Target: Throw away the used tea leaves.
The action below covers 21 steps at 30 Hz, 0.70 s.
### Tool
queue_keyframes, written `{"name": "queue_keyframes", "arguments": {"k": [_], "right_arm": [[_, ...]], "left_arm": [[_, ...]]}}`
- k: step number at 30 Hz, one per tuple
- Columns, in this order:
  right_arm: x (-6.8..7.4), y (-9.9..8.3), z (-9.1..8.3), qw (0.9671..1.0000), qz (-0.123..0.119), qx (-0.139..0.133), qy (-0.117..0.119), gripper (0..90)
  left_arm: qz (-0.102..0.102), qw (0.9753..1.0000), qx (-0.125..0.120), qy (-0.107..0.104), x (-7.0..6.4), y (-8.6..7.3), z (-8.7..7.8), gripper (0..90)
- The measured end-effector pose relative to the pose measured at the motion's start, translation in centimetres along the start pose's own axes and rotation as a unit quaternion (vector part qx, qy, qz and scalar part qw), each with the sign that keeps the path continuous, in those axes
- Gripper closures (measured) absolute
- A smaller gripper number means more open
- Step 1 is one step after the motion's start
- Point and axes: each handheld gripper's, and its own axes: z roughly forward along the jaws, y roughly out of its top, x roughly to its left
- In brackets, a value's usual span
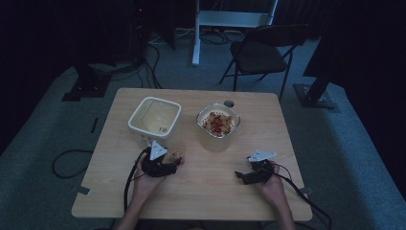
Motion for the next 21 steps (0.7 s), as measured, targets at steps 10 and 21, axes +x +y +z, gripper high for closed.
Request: {"name": "queue_keyframes", "arguments": {"k": [10, 21], "right_arm": [[0.0, 0.0, 0.0, 1.0, 0.0, 0.0, 0.0, 13.5], [0.8, 0.3, 0.3, 0.9999, -0.008, -0.001, 0.008, 14.8]], "left_arm": [[0.019, 0.9993, -0.002, -0.032, -0.2, 0.7, 1.3, 35.6], [0.046, 0.9949, -0.01, -0.089, -4.2, 1.3, 2.7, 35.7]]}}
